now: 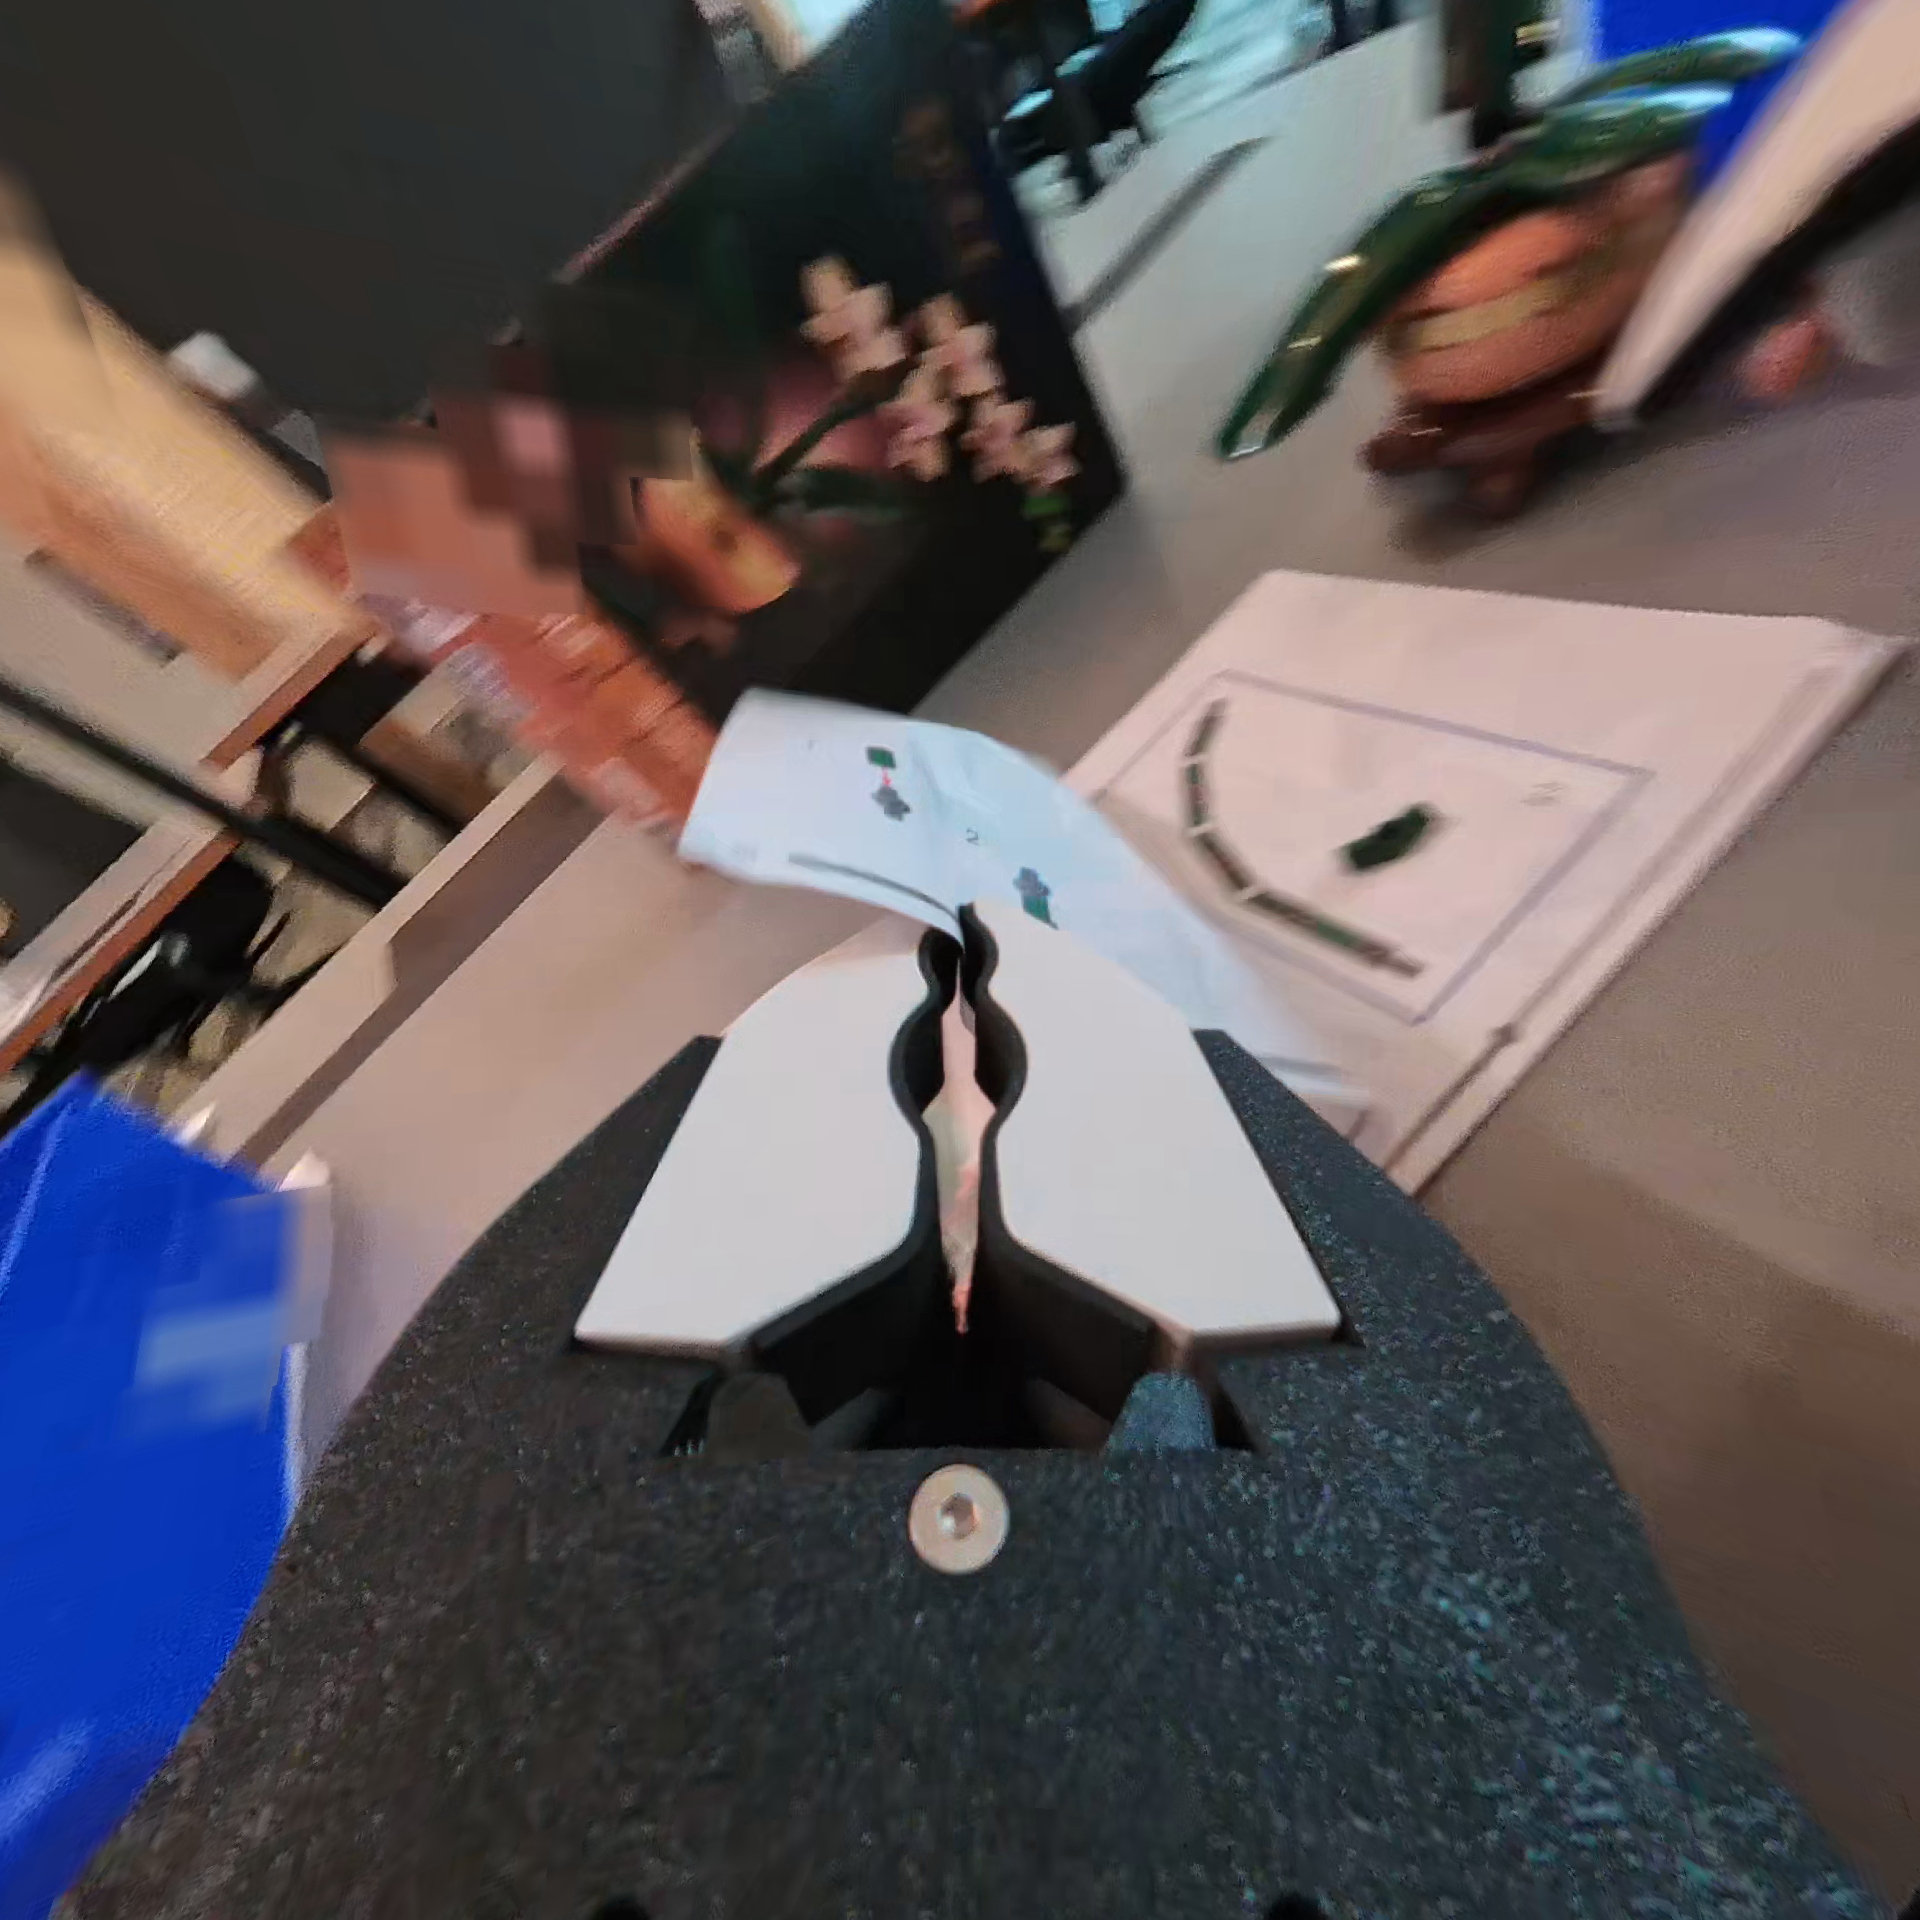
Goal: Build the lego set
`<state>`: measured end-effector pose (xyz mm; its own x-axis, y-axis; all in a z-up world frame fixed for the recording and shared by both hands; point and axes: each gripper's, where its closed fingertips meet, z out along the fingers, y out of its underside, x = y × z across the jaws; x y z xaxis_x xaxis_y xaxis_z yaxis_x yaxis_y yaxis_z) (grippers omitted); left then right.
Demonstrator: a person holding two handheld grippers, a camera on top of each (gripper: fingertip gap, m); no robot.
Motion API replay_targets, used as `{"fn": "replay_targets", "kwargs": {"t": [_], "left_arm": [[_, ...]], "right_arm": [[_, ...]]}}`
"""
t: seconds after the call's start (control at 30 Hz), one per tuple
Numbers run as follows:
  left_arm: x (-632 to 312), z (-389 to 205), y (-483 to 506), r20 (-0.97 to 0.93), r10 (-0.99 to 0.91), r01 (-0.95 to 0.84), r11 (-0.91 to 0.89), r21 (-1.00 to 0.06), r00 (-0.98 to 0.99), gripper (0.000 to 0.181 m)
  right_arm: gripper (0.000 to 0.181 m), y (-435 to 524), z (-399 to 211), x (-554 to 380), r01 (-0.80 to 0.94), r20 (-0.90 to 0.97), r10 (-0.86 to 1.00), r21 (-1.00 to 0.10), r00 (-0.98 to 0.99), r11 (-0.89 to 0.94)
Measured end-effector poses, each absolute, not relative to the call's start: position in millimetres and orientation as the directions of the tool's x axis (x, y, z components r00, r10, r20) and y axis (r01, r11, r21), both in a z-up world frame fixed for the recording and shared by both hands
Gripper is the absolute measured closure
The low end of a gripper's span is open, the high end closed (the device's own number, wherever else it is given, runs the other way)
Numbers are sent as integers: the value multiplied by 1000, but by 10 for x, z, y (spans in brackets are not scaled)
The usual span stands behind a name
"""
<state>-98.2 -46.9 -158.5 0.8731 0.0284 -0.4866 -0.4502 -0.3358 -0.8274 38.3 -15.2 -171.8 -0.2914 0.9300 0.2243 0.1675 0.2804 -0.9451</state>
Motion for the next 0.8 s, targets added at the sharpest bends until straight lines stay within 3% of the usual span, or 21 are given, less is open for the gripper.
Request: {"fn": "replay_targets", "kwargs": {"t": [0.1, 0.17, 0.23, 0.3, 0.33, 0.43, 0.53, 0.6, 0.7, 0.8], "left_arm": [[-1414, -1643, -781, -455, 167, -359, -406, -840, 875, 181], [-1589, -1796, -949, -430, 193, -301, -472, -829, 882, 179], [-1693, -1946, -1105, -417, 188, -265, -531, -805, 889, 176], [-1774, -2034, -1274, -423, 177, -256, -574, -778, 889, 170], [-1812, -2042, -1357, -426, 176, -255, -582, -772, 888, 166], [-1946, -1959, -1583, -417, 206, -234, -577, -783, 885, 159], [-2062, -1795, -1715, -426, 238, -238, -555, -797, 873, 149], [-2076, -1751, -1753, -439, 225, -248, -571, -782, 870, 148], [-2374, -1646, -1953, -586, 294, -276, -668, -691, 755, 146], [-2753, -1382, -2231, -718, 420, -261, -731, -630, 555, 150]], "right_arm": [[148, -215, -1323, 429, -177, 50, 954, -984, -295, -3], [147, -75, -1022, 538, -368, -119, 942, -899, -313, -236], [124, 98, -846, 643, -465, -229, 916, -805, -329, -368], [101, 185, -830, 648, -480, -226, 934, -809, -277, -338], [90, 185, -879, 612, -454, -180, 956, -849, -230, -269], [94, 98, -1139, 435, -268, 3, 990, -963, -139, -34], [133, 16, -1416, 273, -65, 161, 981, -986, -111, 155], [150, -31, -1707, 173, 143, 267, 956, -948, -123, 283], [169, -68, -2248, 170, 516, 303, 933, -778, -194, 359], [175, -152, -2448, 191, 601, 273, 927, -706, -258, 375]]}}
